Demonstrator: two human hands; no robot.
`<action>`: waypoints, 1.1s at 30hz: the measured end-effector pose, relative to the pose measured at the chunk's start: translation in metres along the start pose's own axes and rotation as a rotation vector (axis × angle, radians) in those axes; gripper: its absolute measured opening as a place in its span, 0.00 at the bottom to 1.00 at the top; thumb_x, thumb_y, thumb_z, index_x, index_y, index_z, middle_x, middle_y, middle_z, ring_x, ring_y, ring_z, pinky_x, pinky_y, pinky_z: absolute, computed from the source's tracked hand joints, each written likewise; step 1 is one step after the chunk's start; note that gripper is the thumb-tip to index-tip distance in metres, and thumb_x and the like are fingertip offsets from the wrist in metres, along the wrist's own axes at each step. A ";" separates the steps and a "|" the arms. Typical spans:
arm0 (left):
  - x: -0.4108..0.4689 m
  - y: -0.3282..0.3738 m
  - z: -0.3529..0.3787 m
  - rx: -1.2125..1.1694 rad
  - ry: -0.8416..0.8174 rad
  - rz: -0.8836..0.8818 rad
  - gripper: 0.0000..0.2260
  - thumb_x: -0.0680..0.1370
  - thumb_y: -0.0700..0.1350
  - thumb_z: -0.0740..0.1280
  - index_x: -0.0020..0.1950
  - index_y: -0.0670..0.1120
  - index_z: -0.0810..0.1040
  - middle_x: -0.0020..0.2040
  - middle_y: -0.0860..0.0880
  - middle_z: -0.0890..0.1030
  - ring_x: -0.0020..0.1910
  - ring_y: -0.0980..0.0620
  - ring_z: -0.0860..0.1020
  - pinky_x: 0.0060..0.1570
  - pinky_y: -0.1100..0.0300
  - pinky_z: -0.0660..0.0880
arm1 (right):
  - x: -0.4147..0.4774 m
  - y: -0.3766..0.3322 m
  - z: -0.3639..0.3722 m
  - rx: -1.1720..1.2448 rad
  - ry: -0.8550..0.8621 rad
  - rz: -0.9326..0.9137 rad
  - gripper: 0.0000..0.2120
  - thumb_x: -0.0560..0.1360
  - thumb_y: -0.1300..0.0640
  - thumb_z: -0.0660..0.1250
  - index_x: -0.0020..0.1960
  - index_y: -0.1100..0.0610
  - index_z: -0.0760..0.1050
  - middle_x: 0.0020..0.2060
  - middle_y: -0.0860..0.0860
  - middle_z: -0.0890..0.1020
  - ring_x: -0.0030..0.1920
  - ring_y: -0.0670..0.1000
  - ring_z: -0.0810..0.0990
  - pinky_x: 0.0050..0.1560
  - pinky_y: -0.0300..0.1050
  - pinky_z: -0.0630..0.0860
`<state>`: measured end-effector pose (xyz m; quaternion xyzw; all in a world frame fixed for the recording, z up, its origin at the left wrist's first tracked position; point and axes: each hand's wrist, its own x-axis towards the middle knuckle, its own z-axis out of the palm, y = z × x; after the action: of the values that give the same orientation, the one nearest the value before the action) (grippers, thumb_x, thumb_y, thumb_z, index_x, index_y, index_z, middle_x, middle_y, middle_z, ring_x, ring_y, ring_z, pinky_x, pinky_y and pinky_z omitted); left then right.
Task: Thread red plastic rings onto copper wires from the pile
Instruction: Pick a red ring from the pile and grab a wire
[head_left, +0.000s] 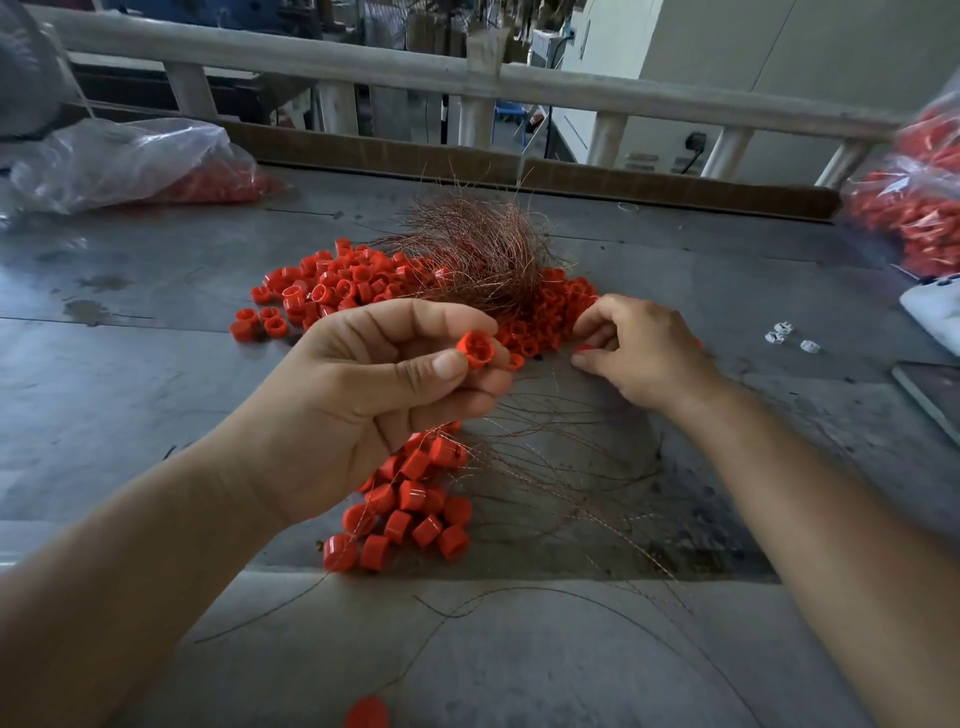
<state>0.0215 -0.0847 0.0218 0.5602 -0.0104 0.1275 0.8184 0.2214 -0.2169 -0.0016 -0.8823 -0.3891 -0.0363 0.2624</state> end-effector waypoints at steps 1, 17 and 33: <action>0.000 0.000 0.000 0.002 0.004 -0.003 0.10 0.62 0.38 0.68 0.41 0.43 0.84 0.38 0.45 0.84 0.37 0.52 0.83 0.36 0.64 0.79 | 0.000 0.000 -0.004 0.024 0.017 0.016 0.08 0.69 0.60 0.72 0.47 0.56 0.78 0.33 0.42 0.74 0.37 0.45 0.74 0.40 0.36 0.67; 0.003 -0.004 -0.002 0.106 0.091 -0.048 0.11 0.65 0.36 0.65 0.43 0.44 0.84 0.39 0.45 0.84 0.38 0.51 0.83 0.38 0.64 0.79 | -0.043 -0.066 -0.024 0.940 -0.180 -0.139 0.14 0.55 0.58 0.73 0.41 0.53 0.80 0.34 0.48 0.82 0.37 0.45 0.81 0.38 0.35 0.78; 0.001 -0.003 0.001 0.168 0.145 -0.001 0.07 0.62 0.38 0.68 0.38 0.44 0.82 0.36 0.45 0.83 0.36 0.51 0.83 0.36 0.64 0.78 | -0.050 -0.073 -0.020 0.985 -0.120 -0.210 0.11 0.60 0.58 0.72 0.43 0.51 0.80 0.36 0.49 0.83 0.38 0.47 0.82 0.38 0.36 0.78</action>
<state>0.0233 -0.0863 0.0196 0.6162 0.0599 0.1674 0.7673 0.1383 -0.2193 0.0337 -0.6104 -0.4611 0.1763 0.6195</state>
